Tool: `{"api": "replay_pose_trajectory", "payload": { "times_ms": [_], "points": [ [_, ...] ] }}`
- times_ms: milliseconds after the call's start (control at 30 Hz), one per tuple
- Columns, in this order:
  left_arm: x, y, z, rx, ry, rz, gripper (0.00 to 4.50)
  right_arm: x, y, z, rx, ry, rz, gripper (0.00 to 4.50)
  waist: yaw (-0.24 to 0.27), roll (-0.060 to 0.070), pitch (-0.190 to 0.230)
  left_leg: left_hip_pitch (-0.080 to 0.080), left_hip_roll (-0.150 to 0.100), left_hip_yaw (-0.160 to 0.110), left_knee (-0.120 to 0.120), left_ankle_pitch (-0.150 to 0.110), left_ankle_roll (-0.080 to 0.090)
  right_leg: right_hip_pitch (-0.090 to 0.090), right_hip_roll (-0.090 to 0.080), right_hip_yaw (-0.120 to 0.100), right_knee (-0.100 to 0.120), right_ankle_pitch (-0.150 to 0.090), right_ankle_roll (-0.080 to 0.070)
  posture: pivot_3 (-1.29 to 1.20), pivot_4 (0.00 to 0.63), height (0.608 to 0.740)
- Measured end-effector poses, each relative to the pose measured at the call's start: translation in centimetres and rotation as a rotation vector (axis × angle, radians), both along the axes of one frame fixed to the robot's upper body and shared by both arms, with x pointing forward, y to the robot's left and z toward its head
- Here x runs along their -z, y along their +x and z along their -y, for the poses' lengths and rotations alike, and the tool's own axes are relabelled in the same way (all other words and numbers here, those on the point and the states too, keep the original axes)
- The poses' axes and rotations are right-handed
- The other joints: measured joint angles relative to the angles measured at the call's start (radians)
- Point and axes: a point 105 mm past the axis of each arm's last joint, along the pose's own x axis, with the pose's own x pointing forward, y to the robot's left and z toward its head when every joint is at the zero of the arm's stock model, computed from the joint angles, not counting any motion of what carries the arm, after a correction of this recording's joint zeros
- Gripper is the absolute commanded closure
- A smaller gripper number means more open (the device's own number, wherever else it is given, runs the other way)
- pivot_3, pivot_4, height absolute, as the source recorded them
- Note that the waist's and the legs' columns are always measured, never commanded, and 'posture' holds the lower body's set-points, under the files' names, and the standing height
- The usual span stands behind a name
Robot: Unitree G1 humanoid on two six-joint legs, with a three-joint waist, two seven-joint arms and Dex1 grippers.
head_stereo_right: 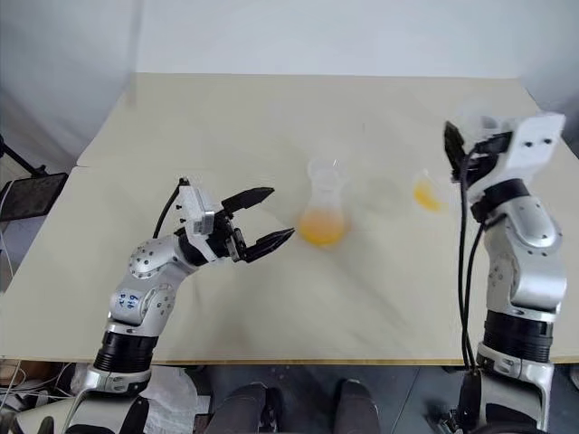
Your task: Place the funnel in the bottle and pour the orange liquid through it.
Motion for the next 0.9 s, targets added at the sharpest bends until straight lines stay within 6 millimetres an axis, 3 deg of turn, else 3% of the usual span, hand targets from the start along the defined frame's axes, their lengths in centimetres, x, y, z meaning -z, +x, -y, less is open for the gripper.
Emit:
{"api": "replay_pose_trajectory", "payload": {
  "times_ms": [300, 400, 433, 700, 767, 900],
  "points": [
    [0.7, -0.7, 0.8, 0.078, 0.060, 0.001, 0.00, 2.2, -1.8, 4.3, 0.134, 0.006, -0.075, 2.00, 0.002, 0.000, 0.000, 0.000, 0.000, 0.001, 0.000, 0.000, 0.000, 0.000, 0.000, 0.000, -0.001, 0.000, 0.000, 0.00, 0.150, 0.740],
    [1.4, -1.6, 2.5, 0.167, 0.076, -0.021, 0.00, 6.7, -3.2, 9.5, 0.292, 0.037, -0.198, 2.00, 0.002, 0.000, 0.000, 0.001, -0.001, 0.002, 0.000, 0.000, 0.000, 0.000, 0.001, 0.002, -0.001, 0.000, 0.000, 0.00, 0.150, 0.740],
    [1.4, -1.7, 2.7, 0.179, 0.077, -0.021, 0.00, 6.9, -3.1, 10.1, 0.309, 0.055, -0.195, 2.00, 0.001, 0.000, 0.000, 0.001, 0.000, 0.002, 0.000, 0.000, 0.000, 0.001, 0.001, 0.002, -0.001, 0.000, 0.000, 0.00, 0.150, 0.740],
    [1.1, -1.8, 2.9, 0.197, 0.081, -0.007, 0.00, 7.0, -2.4, 11.6, 0.358, 0.102, -0.162, 2.00, 0.012, 0.000, 0.000, 0.003, 0.000, 0.001, 0.001, 0.001, 0.001, 0.004, 0.000, 0.002, -0.002, 0.001, 0.001, 0.00, 0.150, 0.740],
    [1.0, -1.8, 2.9, 0.196, 0.080, -0.007, 0.00, 7.0, -2.4, 11.9, 0.371, 0.117, -0.159, 1.23, 0.016, 0.000, 0.000, 0.003, 0.000, 0.001, 0.001, 0.001, 0.001, 0.005, 0.000, 0.002, -0.003, 0.001, 0.001, 0.00, 0.150, 0.740],
    [1.0, -1.7, 2.7, 0.189, 0.080, -0.005, 0.00, 8.1, -2.8, 12.3, 0.379, 0.145, -0.186, 0.12, 0.021, 0.000, 0.000, 0.002, 0.000, 0.002, 0.001, 0.001, 0.001, 0.003, 0.000, 0.002, -0.003, 0.001, 0.001, 0.00, 0.150, 0.740]
  ]
}}
